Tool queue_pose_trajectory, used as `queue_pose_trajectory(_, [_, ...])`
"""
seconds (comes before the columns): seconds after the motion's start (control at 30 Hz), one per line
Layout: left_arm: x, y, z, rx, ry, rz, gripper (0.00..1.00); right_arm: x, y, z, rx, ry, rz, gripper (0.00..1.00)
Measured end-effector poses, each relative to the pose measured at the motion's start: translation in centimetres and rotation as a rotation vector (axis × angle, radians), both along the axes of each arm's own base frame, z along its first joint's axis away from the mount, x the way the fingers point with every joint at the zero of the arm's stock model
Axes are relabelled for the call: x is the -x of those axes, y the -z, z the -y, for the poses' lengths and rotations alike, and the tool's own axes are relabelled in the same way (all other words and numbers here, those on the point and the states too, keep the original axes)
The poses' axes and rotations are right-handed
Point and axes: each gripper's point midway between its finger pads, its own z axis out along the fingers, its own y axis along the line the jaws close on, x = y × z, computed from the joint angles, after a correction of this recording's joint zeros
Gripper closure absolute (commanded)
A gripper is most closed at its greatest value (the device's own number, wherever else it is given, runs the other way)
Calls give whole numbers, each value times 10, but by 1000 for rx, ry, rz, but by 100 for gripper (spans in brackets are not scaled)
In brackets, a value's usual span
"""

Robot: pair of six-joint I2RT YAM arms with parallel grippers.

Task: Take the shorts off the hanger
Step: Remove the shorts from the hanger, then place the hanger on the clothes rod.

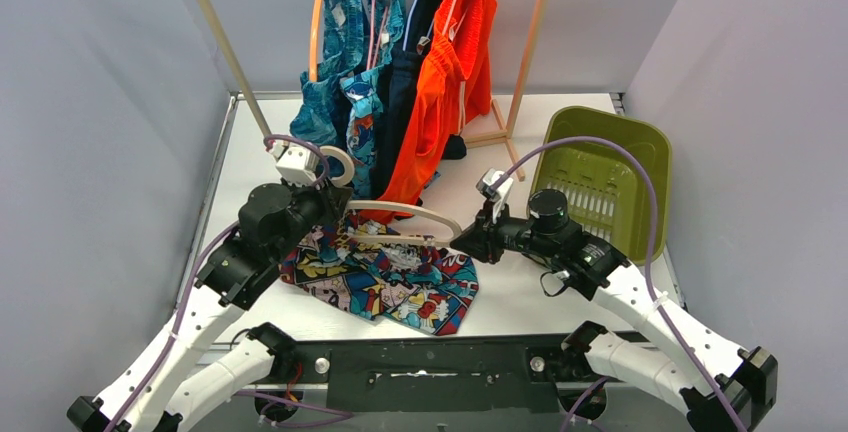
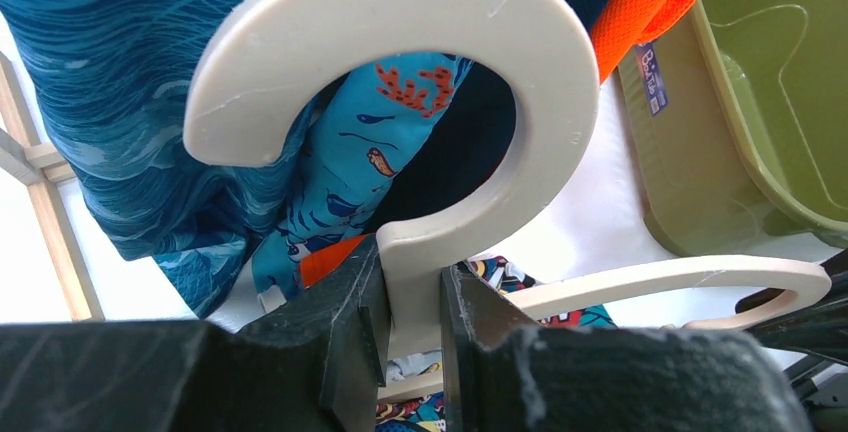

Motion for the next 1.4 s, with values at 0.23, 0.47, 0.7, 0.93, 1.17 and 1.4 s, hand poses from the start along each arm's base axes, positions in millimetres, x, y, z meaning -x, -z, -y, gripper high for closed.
queue_pose_trajectory(0.23, [3, 2, 7, 9, 42, -8, 100, 2, -13, -3, -42, -16, 33, 73])
queue_pose_trajectory(0.47, [4, 5, 11, 7, 60, -18, 100, 2, -13, -6, -48, -39, 36, 100])
queue_pose_trajectory(0.7, [5, 12, 10, -3, 61, -25, 51, 5, -11, -5, -43, -45, 21, 100])
queue_pose_trajectory(0.93, [7, 13, 9, -27, 76, -18, 40, 11, -22, 32, -3, 97, 37, 100])
queue_pose_trajectory(1.17, [14, 24, -9, -31, 14, 0, 39, 41, -78, 68, -114, 188, 148, 100])
queue_pose_trajectory(1.4, [13, 14, -24, -2, -62, 53, 39, 73, -119, 107, -222, 273, 245, 100])
